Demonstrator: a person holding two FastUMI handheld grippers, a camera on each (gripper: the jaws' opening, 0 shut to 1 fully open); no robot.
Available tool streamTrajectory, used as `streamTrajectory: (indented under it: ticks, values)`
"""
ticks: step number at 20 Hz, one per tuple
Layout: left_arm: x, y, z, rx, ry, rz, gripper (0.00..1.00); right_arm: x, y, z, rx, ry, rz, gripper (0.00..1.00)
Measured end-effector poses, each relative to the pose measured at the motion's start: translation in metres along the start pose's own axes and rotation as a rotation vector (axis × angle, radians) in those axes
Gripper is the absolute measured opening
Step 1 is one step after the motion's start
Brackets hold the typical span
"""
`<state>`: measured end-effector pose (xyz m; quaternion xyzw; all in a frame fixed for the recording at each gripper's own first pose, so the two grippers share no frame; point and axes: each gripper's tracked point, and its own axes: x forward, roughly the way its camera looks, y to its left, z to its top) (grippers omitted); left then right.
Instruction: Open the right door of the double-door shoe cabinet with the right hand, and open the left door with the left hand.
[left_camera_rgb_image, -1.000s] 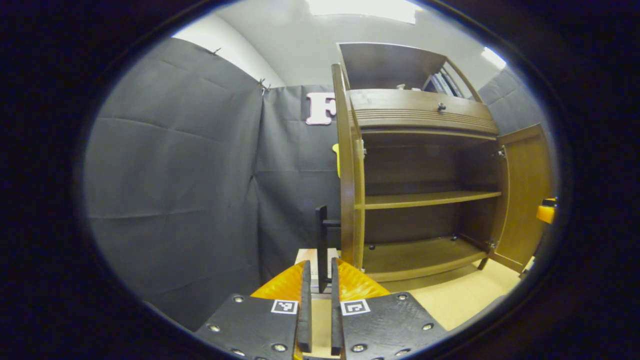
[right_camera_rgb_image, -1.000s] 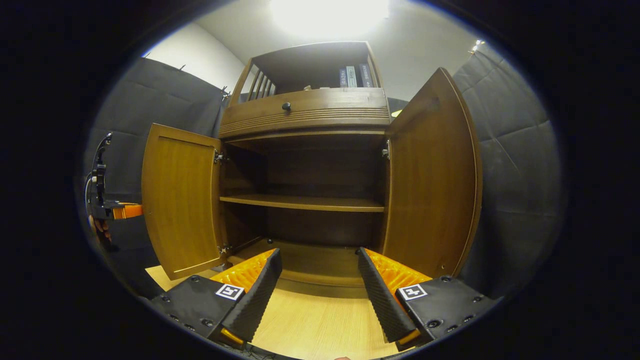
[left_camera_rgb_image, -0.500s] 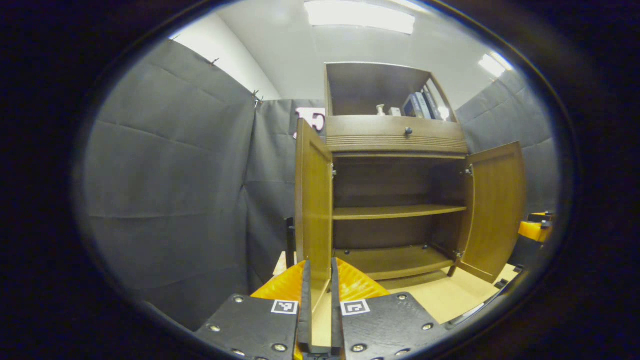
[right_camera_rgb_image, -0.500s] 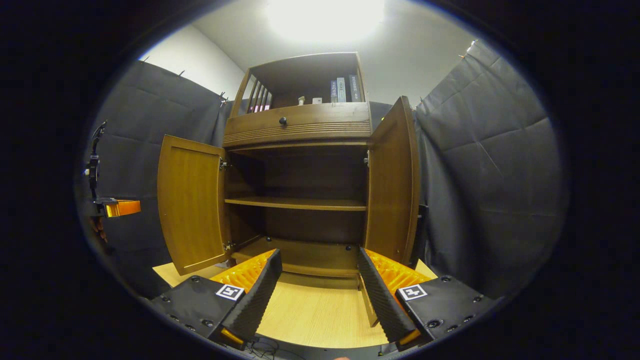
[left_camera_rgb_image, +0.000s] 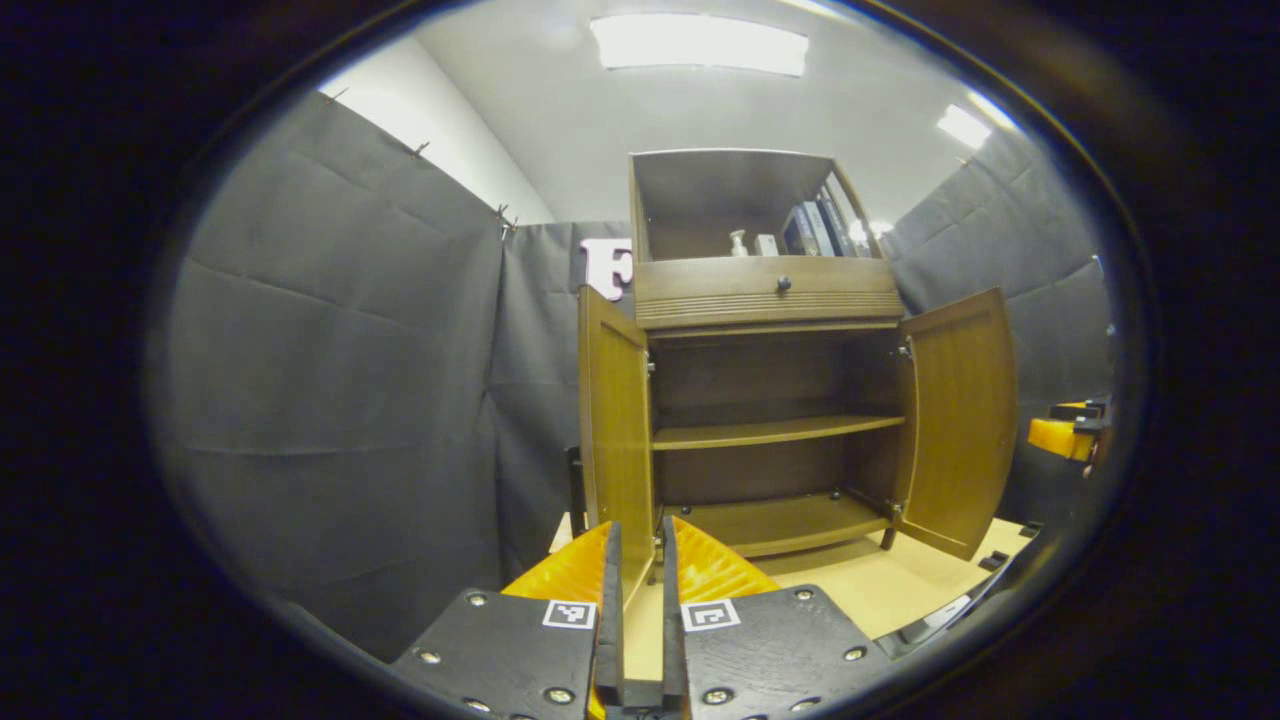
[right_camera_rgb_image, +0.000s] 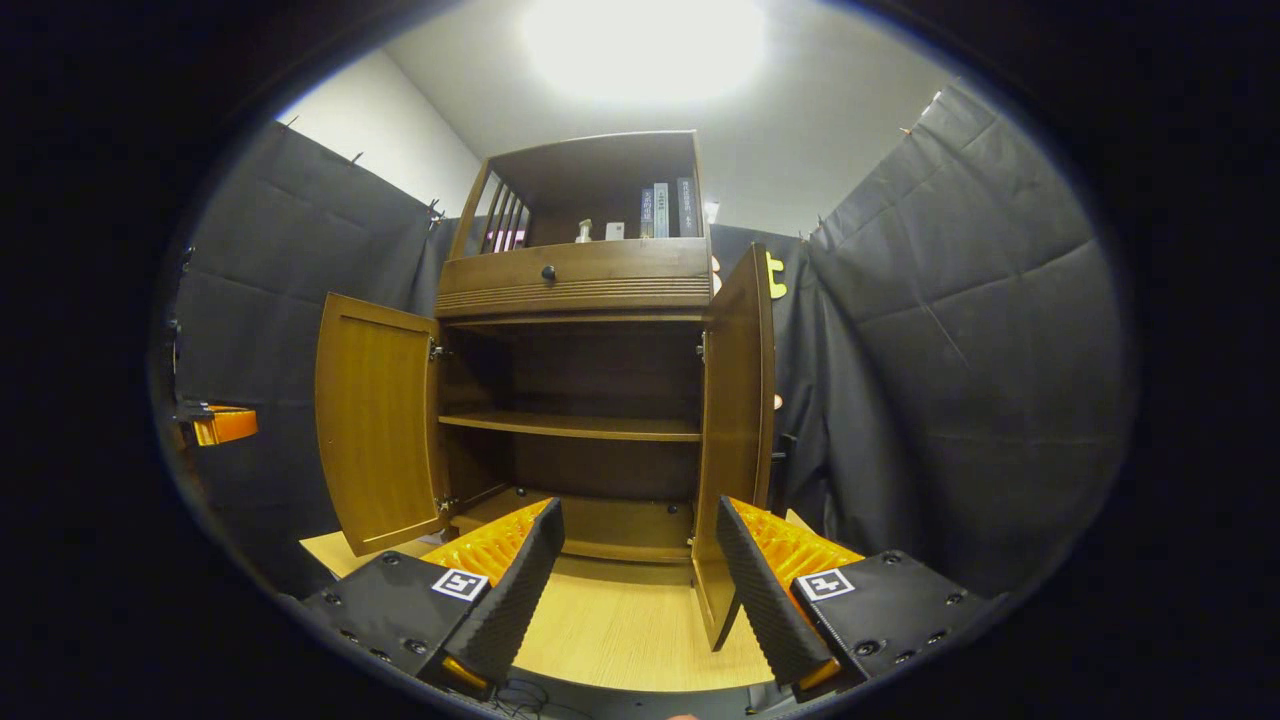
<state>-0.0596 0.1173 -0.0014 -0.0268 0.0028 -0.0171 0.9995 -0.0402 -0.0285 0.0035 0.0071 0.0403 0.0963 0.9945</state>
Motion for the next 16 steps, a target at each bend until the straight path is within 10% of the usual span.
streamTrajectory:
  ticks: [3, 11, 16]
  values:
    - [-0.006, 0.006, -0.004, 0.017, -0.001, 0.006, 0.17, -0.002, 0.001, -0.003, 0.006, 0.012, -0.001, 0.94]
    - [-0.014, 0.016, -0.010, 0.007, -0.007, 0.044, 0.88, -0.001, 0.007, 0.000, 0.004, 0.008, 0.004, 0.96]
    - [-0.014, 0.022, -0.011, -0.018, -0.007, 0.081, 0.90, -0.001, 0.003, 0.002, -0.008, 0.006, -0.001, 0.98]
